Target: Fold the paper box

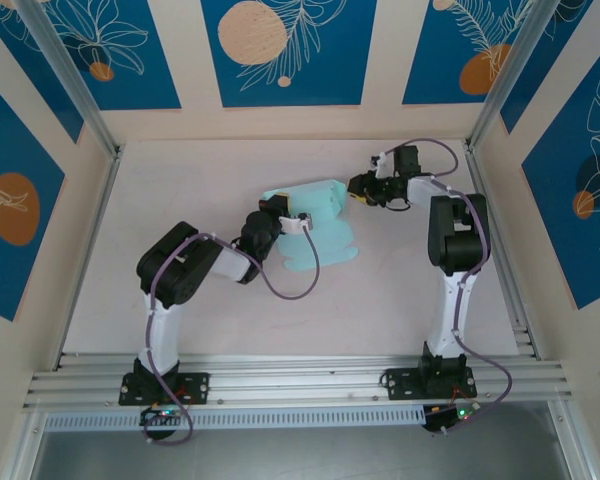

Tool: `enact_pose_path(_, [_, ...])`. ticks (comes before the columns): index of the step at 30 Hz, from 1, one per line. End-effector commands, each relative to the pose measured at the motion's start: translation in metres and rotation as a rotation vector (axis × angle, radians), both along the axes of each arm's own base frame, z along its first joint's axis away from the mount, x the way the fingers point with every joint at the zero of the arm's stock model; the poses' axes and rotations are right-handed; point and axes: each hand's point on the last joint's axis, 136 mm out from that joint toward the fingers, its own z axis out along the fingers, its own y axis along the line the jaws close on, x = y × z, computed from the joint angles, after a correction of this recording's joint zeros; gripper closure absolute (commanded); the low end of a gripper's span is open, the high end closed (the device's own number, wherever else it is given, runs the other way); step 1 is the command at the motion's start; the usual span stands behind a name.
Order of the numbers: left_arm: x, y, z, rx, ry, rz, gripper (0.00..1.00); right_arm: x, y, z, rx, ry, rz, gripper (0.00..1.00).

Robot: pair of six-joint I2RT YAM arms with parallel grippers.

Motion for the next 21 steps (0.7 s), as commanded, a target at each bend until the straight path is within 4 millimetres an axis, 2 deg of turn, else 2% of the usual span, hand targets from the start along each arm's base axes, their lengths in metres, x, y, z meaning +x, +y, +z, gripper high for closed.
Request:
enact_pose_path(1, [0.002,-0.008,0.003,-0.004,-0.032,-0.003,1.00,-0.010,0.002,0.021,0.003,-0.075,0.044,0.65])
enact_pose_path(12, [0.003,-0.011,-0.006,0.016,-0.021,-0.013,1.00,-0.032,0.013,0.017,-0.022,-0.135,0.062,0.65])
enact_pose_path(21, [0.003,-0.011,-0.009,0.018,-0.012,-0.016,1.00,-0.033,0.028,0.019,-0.005,-0.177,0.112,0.65])
